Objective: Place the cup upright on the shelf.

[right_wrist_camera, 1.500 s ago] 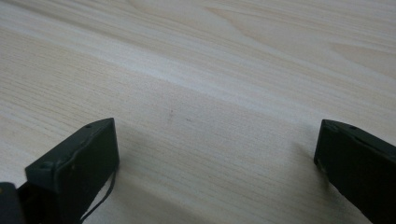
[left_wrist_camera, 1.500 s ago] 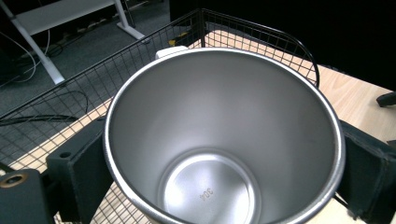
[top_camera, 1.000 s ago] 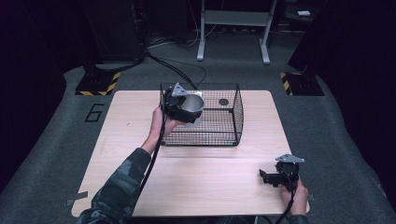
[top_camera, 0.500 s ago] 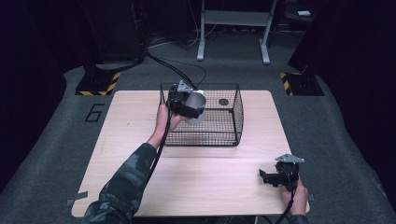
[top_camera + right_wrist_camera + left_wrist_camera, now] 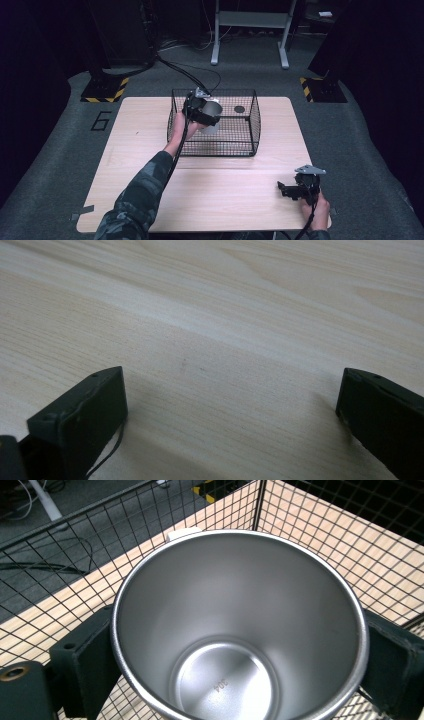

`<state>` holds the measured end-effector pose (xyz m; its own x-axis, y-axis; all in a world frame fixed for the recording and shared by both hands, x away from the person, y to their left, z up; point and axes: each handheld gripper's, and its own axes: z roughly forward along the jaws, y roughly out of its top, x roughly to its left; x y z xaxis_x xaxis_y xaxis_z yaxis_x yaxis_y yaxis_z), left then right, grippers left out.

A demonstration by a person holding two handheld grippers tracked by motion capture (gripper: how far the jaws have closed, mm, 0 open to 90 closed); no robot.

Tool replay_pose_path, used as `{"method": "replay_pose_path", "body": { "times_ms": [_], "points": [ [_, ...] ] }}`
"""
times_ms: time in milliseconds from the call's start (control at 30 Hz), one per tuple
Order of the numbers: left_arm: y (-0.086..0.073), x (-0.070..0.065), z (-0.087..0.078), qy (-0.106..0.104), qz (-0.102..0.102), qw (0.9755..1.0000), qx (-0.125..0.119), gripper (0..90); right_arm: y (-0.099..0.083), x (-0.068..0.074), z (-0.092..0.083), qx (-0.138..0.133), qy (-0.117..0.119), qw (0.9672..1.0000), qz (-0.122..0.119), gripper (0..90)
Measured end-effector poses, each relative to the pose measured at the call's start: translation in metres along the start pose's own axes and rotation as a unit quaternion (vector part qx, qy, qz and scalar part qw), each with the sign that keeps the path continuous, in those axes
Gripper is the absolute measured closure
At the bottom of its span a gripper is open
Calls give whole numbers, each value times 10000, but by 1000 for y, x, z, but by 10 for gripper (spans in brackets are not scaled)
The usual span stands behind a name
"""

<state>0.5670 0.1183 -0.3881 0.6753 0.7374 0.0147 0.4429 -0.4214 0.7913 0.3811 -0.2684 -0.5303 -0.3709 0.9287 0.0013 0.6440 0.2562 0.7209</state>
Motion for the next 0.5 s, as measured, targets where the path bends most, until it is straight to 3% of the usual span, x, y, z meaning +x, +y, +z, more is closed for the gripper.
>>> {"method": "replay_pose_path", "body": {
  "times_ms": [500],
  "points": [
    [-4,-2,19,-116,-83,9995,285,69,0,0,0,17,2,10000,3,0]
  ]
}}
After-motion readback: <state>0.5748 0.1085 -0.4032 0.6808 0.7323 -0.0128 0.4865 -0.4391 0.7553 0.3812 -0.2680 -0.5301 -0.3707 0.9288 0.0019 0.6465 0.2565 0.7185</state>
